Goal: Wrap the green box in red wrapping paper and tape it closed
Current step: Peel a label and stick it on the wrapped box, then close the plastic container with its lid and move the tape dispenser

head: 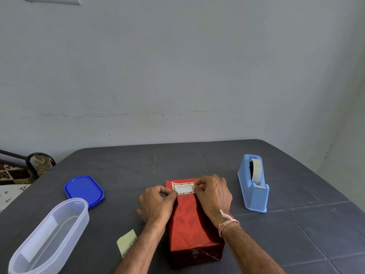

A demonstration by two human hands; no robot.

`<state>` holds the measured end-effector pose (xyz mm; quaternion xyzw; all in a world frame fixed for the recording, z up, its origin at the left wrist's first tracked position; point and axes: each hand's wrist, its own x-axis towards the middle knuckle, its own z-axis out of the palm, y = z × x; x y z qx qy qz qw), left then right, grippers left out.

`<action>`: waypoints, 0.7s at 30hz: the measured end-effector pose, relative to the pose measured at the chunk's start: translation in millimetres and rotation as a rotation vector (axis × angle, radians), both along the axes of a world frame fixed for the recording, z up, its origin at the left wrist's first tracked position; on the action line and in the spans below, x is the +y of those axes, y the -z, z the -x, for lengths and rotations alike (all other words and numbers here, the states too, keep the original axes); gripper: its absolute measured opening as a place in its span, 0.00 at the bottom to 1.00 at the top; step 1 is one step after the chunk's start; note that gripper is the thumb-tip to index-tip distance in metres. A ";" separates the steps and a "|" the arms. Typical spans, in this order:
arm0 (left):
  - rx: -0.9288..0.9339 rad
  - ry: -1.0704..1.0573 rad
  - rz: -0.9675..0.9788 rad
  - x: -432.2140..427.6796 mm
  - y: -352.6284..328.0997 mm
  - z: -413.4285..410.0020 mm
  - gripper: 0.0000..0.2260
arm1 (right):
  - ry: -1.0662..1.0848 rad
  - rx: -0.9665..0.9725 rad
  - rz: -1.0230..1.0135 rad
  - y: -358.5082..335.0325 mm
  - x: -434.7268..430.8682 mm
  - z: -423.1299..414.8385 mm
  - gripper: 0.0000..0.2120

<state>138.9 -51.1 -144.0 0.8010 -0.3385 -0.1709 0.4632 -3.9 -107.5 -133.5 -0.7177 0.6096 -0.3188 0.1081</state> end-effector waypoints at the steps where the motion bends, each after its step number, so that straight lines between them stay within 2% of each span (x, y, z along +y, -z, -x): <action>1: 0.008 0.001 0.012 0.0 0.8 -0.1 0.06 | -0.001 -0.032 -0.017 2.6 -2.1 1.4 0.04; 5: 0.107 0.078 0.132 0.9 5.7 -2.7 0.07 | -0.019 -0.164 -0.089 9.2 -8.1 4.4 0.06; 11: 0.256 0.196 0.101 -7.3 26.6 -14.2 0.16 | -0.064 -0.173 -0.139 10.0 -7.5 9.6 0.08; 14: 0.327 0.230 0.109 -9.8 32.1 -20.3 0.17 | -0.083 -0.309 -0.225 9.0 -7.9 16.2 0.06; 18: 0.427 0.244 0.150 4.5 7.5 -14.5 0.08 | -0.114 -0.486 -0.308 8.9 -8.5 18.4 0.07; 21: 0.452 0.261 0.160 6.2 4.5 -16.6 0.10 | -0.123 -0.546 -0.330 6.7 -6.3 15.8 0.10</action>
